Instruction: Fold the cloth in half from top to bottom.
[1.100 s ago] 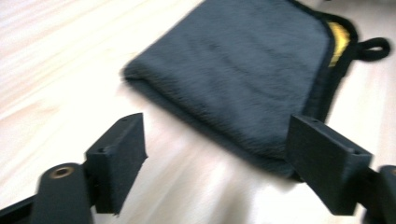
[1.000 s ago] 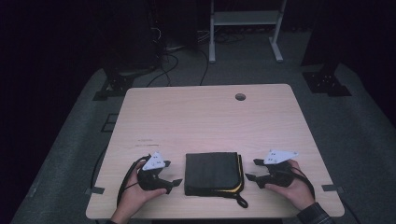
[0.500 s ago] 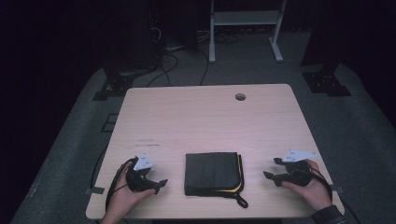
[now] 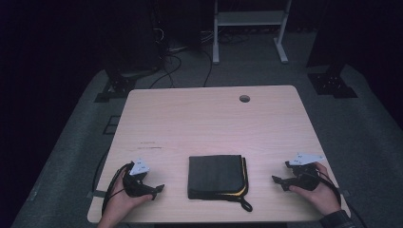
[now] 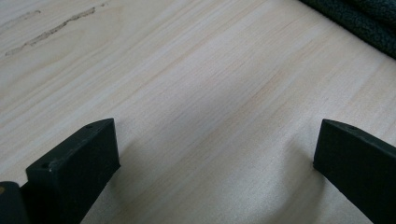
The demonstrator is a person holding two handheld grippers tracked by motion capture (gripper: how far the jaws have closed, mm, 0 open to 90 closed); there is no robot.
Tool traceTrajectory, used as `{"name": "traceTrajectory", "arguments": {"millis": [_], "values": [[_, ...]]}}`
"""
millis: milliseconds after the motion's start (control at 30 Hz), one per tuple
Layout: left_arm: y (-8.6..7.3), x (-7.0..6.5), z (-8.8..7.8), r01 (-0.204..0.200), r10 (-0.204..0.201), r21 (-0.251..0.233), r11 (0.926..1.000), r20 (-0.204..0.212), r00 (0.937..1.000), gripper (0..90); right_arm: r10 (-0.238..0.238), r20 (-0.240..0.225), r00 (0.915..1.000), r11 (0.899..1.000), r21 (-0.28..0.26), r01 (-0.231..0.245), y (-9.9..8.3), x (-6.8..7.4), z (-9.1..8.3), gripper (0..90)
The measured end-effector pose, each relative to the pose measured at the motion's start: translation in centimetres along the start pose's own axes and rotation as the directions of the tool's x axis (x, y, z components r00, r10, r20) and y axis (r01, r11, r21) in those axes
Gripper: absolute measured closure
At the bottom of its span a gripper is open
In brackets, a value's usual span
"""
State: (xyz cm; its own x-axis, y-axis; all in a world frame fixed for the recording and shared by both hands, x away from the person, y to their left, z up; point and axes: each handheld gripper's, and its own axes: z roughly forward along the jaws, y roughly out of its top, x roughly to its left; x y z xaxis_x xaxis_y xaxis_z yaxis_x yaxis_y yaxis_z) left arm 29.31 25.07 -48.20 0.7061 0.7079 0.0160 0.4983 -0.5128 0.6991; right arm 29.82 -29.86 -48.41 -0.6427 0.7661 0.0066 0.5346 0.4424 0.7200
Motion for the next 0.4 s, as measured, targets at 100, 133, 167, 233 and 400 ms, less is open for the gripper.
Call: {"name": "traceTrajectory", "arguments": {"millis": [100,133,167,233,400], "values": [[-0.32,0.15,-0.1,-0.008,0.008,-0.019,0.9998,0.006,1.0,0.0,0.008,0.006,0.9999,1.0,-0.015,-0.008,-0.21,0.05,0.0,15.4],[-0.37,0.14,-0.14,-0.005,0.005,-0.02,0.9998,0.006,1.0,0.0,0.012,0.008,0.9999,1.0,-0.021,-0.012,-0.28,0.07,0.01,14.5],[-0.39,0.13,-0.15,-0.004,0.004,-0.02,0.9998,0.005,1.0,0.0,0.014,0.011,0.9998,1.0,-0.023,-0.014,-0.32,0.05,0.05,13.8],[-0.39,0.13,-0.15,-0.004,0.004,-0.02,0.9998,0.005,1.0,0.0,0.014,0.012,0.9998,1.0,-0.023,-0.014,-0.32,0.04,0.06,13.6],[-0.39,0.12,-0.15,-0.004,0.004,-0.02,0.9998,0.005,1.0,0.0,0.019,0.016,0.9997,1.0,-0.023,-0.018,-0.35,0.01,0.03,13.4]]}}
